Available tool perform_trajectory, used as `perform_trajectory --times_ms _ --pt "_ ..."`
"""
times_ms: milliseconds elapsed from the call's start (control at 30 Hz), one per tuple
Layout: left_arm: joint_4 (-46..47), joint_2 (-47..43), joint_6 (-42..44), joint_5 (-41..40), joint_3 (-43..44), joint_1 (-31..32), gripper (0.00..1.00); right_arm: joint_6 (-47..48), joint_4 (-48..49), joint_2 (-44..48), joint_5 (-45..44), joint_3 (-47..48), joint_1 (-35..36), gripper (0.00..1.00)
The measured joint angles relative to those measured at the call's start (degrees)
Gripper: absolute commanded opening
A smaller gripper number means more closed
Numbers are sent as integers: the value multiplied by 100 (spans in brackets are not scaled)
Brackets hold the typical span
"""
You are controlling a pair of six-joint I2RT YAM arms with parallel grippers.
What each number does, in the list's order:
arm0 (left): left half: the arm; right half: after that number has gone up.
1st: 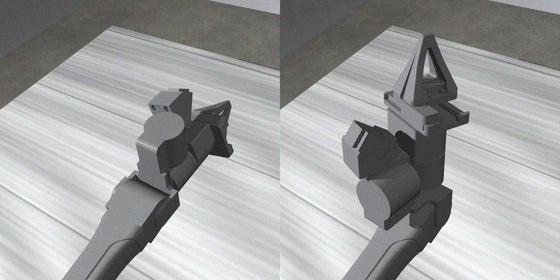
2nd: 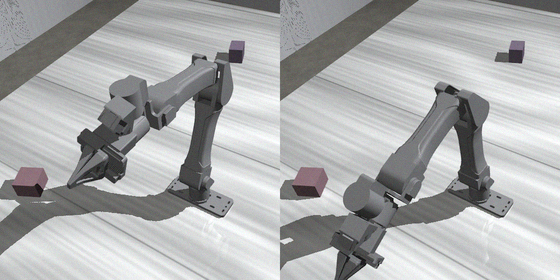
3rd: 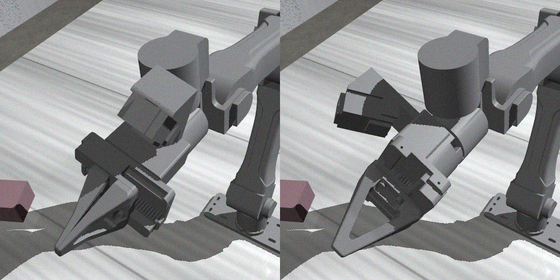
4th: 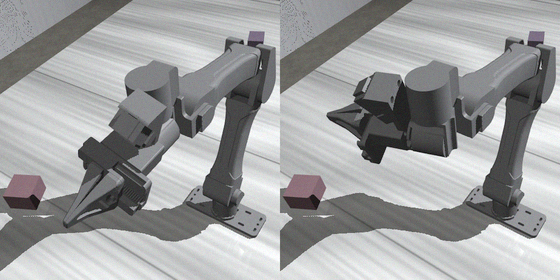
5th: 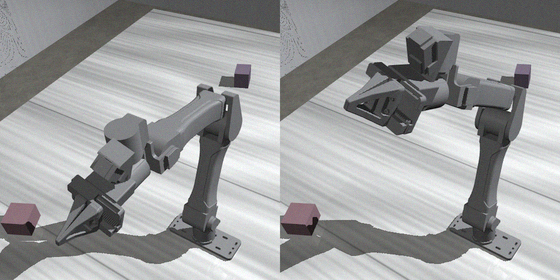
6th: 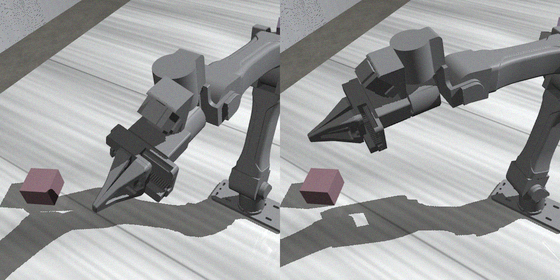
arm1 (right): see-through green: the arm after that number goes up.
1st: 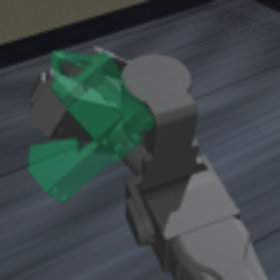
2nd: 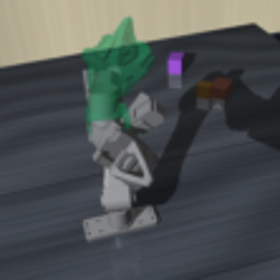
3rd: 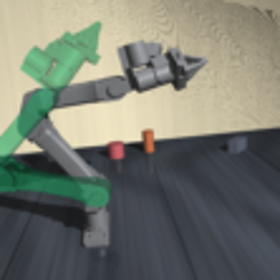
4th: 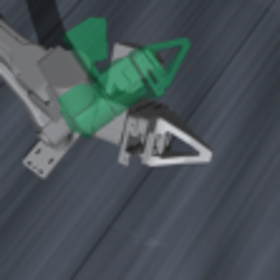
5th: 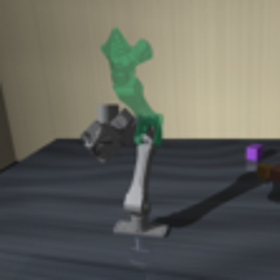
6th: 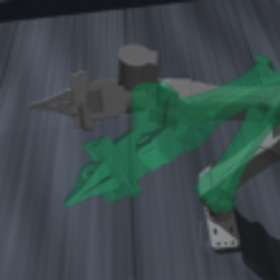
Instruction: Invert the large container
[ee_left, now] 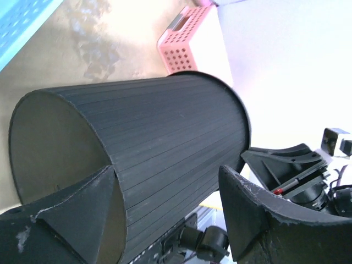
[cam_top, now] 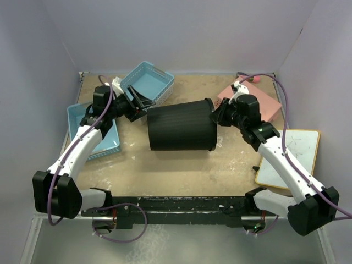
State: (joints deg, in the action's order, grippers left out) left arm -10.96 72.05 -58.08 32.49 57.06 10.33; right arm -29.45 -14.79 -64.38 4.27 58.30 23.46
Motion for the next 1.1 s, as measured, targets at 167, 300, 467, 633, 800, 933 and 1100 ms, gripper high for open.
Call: perform_trajectory --times_ms 167,300,467,633,800,933,1100 --pt "481 404 -146 -363 455 341 71 -258 238 13 -46 -164 -330 0" --pt "953 682 -313 -525 796 535 71 -560 588 157 -26 -501 -595 0" --pt "1539 944 -605 -516 1220 671 71 -1165 1307 450 44 -1248 -778 0" --pt "2146 1191 -828 -356 1631 931 71 -1751 1786 723 157 -2107 -772 1" --pt "2485 1425 -988 52 1709 1403 71 -2210 1926 748 186 -2942 -695 2" --pt "2509 1665 -1008 166 1709 1508 71 -2426 2055 715 131 -3353 -697 2" --pt "2356 1746 -933 166 1777 1493 71 -2553 2500 264 125 -3473 -697 9"
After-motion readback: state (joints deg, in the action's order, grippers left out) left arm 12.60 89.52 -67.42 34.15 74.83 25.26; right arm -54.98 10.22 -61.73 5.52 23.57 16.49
